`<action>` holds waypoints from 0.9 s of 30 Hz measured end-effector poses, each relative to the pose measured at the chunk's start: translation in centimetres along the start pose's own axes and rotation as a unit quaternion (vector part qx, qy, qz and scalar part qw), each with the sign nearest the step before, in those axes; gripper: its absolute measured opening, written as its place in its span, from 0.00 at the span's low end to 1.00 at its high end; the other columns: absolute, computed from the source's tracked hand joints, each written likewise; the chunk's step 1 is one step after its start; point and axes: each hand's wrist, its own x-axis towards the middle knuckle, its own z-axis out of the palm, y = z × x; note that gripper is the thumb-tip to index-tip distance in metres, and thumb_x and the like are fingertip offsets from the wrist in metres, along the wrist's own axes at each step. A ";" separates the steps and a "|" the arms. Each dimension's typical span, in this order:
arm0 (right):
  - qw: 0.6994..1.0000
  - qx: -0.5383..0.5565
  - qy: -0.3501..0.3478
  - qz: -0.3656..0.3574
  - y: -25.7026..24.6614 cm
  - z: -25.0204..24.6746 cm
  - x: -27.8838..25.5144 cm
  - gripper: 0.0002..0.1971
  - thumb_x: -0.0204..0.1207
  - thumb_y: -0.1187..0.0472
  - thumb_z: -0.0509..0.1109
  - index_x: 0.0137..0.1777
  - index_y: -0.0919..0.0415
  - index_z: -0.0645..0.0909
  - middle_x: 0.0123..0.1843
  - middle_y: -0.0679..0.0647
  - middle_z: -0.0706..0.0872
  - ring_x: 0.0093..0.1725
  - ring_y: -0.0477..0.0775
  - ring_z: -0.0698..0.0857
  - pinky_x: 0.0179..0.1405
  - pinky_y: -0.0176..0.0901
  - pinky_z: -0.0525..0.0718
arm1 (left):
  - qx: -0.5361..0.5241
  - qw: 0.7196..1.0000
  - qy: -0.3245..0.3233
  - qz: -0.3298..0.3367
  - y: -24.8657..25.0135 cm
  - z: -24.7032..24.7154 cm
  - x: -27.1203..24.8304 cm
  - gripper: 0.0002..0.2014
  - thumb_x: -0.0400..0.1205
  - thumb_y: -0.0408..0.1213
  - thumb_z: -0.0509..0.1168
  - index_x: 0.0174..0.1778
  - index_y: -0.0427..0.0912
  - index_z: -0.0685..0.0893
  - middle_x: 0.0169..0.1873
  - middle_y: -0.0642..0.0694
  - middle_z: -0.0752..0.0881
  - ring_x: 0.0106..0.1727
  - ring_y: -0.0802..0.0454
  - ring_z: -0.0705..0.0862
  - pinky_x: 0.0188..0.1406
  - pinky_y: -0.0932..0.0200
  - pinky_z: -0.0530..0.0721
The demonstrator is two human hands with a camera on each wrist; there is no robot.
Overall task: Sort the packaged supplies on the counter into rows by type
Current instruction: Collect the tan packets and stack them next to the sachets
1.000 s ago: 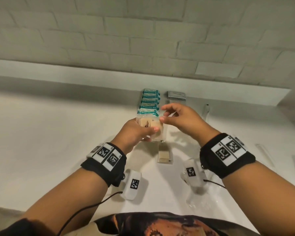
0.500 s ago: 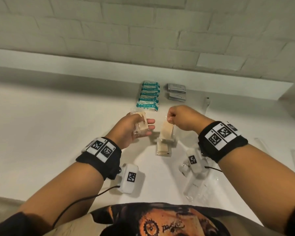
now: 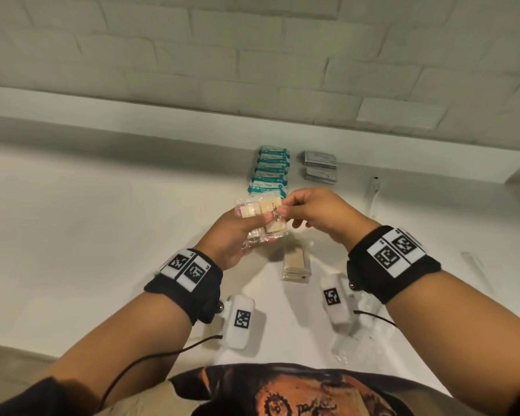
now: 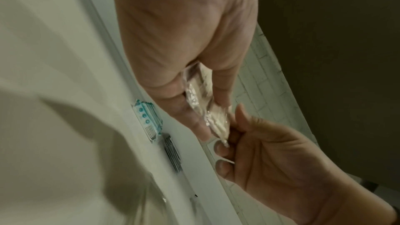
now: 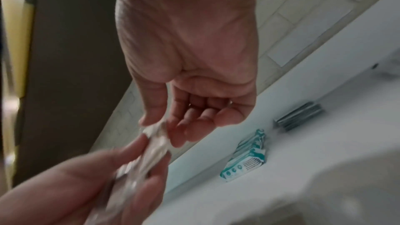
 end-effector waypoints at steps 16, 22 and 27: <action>0.980 0.193 0.034 0.031 -0.3 0.1 -1.0 0.09 0.84 0.57 0.64 0.48 0.63 0.80 0.33 0.57 0.83 0.27 0.53 0.84 0.28 0.43 0.82 | 0.094 0.993 0.017 0.069 -0.1 0.9 0.7 0.12 0.77 0.22 0.69 0.45 0.46 0.81 0.41 0.49 0.85 0.40 0.52 0.84 0.29 0.63 0.82; 0.999 -0.026 0.007 0.022 -0.6 -1.3 -0.9 0.05 0.73 0.64 0.75 0.46 0.65 0.86 0.32 0.51 0.86 0.28 0.48 0.83 0.29 0.40 0.80 | 0.194 0.978 -0.015 0.079 -0.2 0.8 0.7 0.11 0.74 0.23 0.71 0.42 0.45 0.84 0.38 0.51 0.86 0.39 0.53 0.83 0.35 0.59 0.82; 0.999 -0.015 -0.021 0.046 -0.7 -2.1 -0.6 0.04 0.72 0.67 0.75 0.40 0.60 0.83 0.33 0.53 0.86 0.30 0.48 0.83 0.30 0.40 0.79 | 0.173 0.982 -0.013 0.078 -0.5 0.6 0.8 0.10 0.75 0.24 0.71 0.44 0.45 0.85 0.39 0.49 0.86 0.38 0.51 0.84 0.35 0.58 0.83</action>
